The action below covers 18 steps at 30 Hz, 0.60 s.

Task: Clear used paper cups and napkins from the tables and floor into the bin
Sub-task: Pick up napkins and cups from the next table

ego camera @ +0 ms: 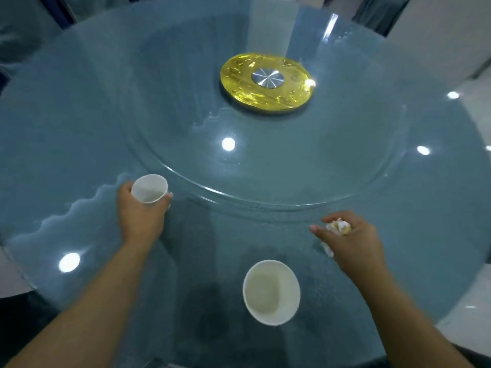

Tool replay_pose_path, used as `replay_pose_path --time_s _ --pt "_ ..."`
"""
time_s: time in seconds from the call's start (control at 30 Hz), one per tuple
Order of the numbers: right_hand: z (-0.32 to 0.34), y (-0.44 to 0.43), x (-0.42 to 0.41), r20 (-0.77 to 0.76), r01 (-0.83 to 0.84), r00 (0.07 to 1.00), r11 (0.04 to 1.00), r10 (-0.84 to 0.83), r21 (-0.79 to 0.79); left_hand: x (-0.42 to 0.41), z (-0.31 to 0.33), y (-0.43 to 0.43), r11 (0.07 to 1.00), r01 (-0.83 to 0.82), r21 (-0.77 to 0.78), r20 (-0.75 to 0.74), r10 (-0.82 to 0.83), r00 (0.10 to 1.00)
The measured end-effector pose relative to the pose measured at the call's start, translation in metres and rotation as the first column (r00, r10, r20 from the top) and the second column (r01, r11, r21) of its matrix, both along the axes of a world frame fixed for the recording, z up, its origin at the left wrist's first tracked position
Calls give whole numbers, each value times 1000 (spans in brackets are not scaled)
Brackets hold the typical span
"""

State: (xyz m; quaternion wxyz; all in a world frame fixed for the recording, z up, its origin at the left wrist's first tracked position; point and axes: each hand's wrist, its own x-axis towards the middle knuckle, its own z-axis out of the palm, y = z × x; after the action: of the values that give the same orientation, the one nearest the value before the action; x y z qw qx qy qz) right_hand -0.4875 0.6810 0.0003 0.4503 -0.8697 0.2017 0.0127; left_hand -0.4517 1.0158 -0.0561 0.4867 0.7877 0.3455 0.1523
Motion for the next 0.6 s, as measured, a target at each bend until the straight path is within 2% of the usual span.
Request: replay_pose_path --time_s 0.13,0.3,0.5,0.6 --pt "-2 -36 -15 -38 43 998 991 -48 -127 -2 38 -49 985 166 -45 103 -160 982" --pt "-2 -85 -28 -61 46 996 963 -64 -266 -14 86 -125 910 407 -77 163 -391 906" --pt "-8 -102 -19 -219 -220 966 881 137 -419 -37 110 -186 793 606 -66 120 -597 794" --pt "-13 -93 -3 -291 -382 919 781 265 -494 -47 109 -200 771 635 -39 66 -633 772"
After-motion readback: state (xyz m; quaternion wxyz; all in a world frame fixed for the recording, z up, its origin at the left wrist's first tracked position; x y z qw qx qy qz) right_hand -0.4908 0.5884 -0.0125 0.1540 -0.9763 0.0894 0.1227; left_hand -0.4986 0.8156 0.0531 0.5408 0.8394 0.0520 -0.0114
